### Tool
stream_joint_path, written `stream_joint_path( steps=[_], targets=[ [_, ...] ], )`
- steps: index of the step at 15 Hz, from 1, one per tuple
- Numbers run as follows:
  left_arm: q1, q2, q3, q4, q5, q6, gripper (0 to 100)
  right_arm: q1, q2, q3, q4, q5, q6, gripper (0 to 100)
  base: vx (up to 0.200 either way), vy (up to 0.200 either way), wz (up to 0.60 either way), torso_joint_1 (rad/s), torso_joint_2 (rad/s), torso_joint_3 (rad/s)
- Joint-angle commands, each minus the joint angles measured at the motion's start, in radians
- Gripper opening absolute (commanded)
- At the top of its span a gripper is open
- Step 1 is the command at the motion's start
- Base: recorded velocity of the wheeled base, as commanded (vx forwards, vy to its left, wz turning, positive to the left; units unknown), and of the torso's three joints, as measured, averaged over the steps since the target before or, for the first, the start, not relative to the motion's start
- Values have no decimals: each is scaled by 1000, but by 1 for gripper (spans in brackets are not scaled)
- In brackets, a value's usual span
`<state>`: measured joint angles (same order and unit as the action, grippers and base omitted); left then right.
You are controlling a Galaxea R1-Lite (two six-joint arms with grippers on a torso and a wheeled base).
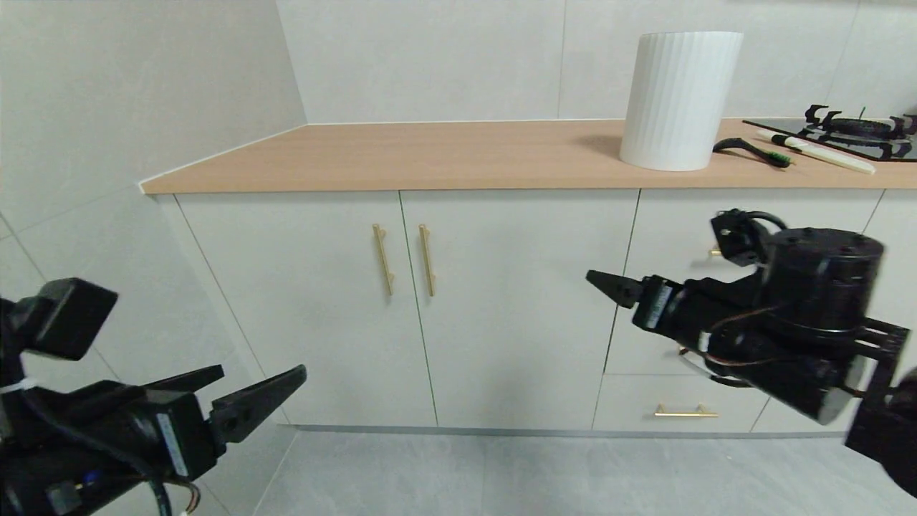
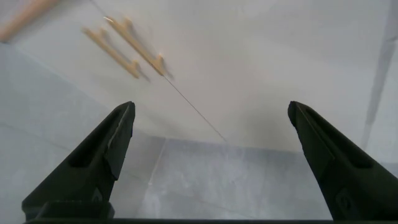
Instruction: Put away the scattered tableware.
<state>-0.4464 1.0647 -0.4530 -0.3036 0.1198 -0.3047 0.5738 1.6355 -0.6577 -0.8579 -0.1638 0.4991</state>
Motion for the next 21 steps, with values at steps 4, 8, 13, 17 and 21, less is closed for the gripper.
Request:
stream_joint_path(
  steps=[4,8,13,17,21],
  targets=[
    [87,-419,96,106,3,38,100,-120,-661,352,69,-10,-205,100,0,0,0,0,0,0],
    [236,-793,40,442,1,217,100,-239,-1266,308,697,-5,-289,100,0,0,0,0,0,0],
    [327,-968,43,525,40,303,100,-397,-1534,308,873,-20,-455,100,0,0,0,0,0,0],
    [446,-1063,79,538,14,365,100,-517,-1548,316,879,-74,-458,100,0,0,0,0,0,0],
    [449,-1065,129,535,69,372,100,-575,-1636,429,905,-106,-493,100,0,0,0,0,0,0]
  ],
)
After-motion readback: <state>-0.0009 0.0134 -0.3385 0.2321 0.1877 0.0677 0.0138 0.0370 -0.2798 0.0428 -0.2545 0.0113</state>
